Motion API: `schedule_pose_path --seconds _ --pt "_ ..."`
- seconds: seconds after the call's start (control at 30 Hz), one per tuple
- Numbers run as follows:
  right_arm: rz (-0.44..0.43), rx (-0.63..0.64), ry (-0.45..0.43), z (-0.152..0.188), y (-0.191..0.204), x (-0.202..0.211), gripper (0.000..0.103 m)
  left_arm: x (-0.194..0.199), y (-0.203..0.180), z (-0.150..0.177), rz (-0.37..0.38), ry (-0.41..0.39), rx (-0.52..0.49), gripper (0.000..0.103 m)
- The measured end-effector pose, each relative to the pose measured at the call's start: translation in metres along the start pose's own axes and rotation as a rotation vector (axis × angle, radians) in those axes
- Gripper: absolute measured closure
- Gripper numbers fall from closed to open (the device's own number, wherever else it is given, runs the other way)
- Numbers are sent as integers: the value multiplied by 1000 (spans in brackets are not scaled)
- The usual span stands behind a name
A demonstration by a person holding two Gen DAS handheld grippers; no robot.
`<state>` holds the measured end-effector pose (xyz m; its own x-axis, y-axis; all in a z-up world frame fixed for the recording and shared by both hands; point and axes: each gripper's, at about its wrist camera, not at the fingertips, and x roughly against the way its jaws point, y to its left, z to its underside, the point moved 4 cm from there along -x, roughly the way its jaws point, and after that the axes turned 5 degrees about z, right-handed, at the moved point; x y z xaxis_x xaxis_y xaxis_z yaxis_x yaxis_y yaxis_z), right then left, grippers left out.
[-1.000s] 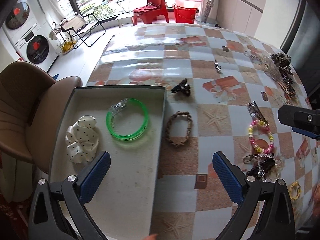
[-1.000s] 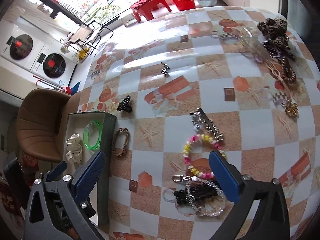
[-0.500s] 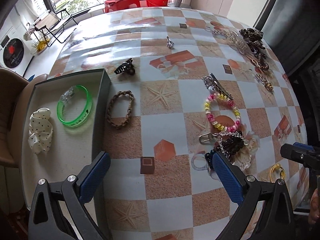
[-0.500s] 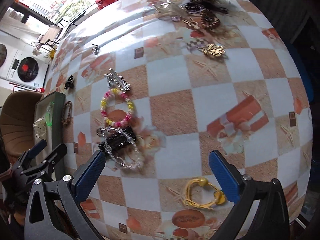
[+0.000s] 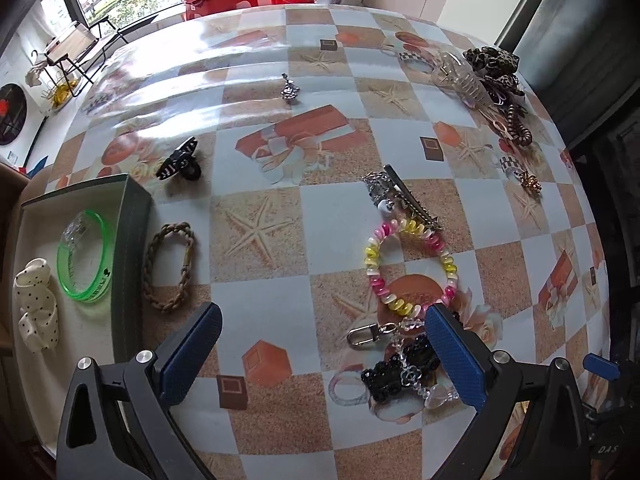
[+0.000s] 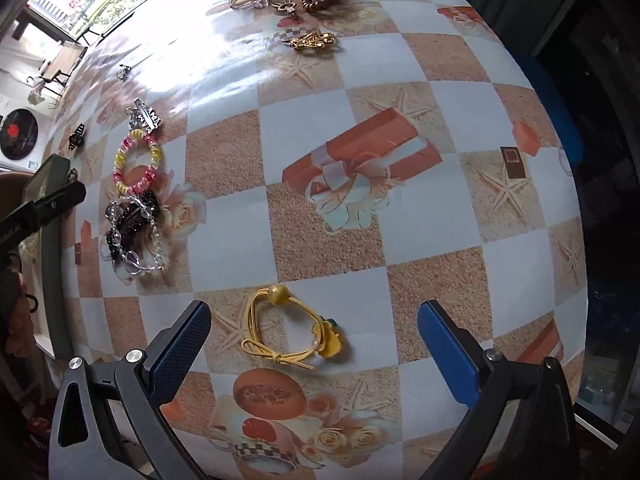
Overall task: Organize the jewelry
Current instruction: 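Grasp the pink-yellow beaded bracelet with the left tool while the right tool grasps the yellow hair tie, then carry the beaded bracelet and yellow hair tie over the white tray with both tools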
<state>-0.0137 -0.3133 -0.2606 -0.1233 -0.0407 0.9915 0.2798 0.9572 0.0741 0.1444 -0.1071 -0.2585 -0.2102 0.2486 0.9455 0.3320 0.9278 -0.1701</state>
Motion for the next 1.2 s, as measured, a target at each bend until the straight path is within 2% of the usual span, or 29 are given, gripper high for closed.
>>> schedule_pose_path --seconds 0.1,0.2,0.37,0.43,0.47,0.6,0.7,0.73,0.87,0.93,1.0,1.07,1.1,1.13,1.17,1.2 --pt "2 19 1 1 3 -3 0 -8 -7 -6 6 6 -21 0" --pt "12 53 4 1 10 -7 0 -17 -14 -13 12 22 -39 11" --pt "43 100 2 3 20 -14 0 -31 -25 -24 24 29 -54 11" --pt "52 106 1 2 21 -17 0 -38 -29 -28 23 40 -61 23" --pt "56 107 3 2 22 -18 0 -41 -31 -29 26 50 -62 24" --pt "81 112 15 6 23 -26 0 -46 -39 -33 2 45 -81 24" --pt "131 145 -1 8 26 -29 2 -49 -45 -33 -21 44 -104 27" --pt "131 149 -12 9 27 -29 3 -50 -48 -33 -32 42 -115 32" --pt "122 177 -40 8 34 -23 15 -47 -57 -32 -33 33 -143 49" --pt "118 194 -51 5 39 -21 23 -47 -61 -33 -29 33 -150 62" --pt "115 204 -51 2 40 -20 32 -46 -63 -34 -24 37 -149 63" --pt "114 207 -49 -2 41 -19 35 -45 -63 -35 -28 34 -148 75" --pt "114 209 -51 -4 41 -19 40 -42 -60 -34 -23 35 -144 87" --pt "114 212 -52 -6 47 -17 43 -42 -58 -34 -11 36 -135 91" --pt "112 215 -55 -8 48 -16 51 -42 -56 -34 2 37 -126 91" --pt "110 217 -57 -8 49 -15 65 -40 -49 -31 12 37 -119 91"
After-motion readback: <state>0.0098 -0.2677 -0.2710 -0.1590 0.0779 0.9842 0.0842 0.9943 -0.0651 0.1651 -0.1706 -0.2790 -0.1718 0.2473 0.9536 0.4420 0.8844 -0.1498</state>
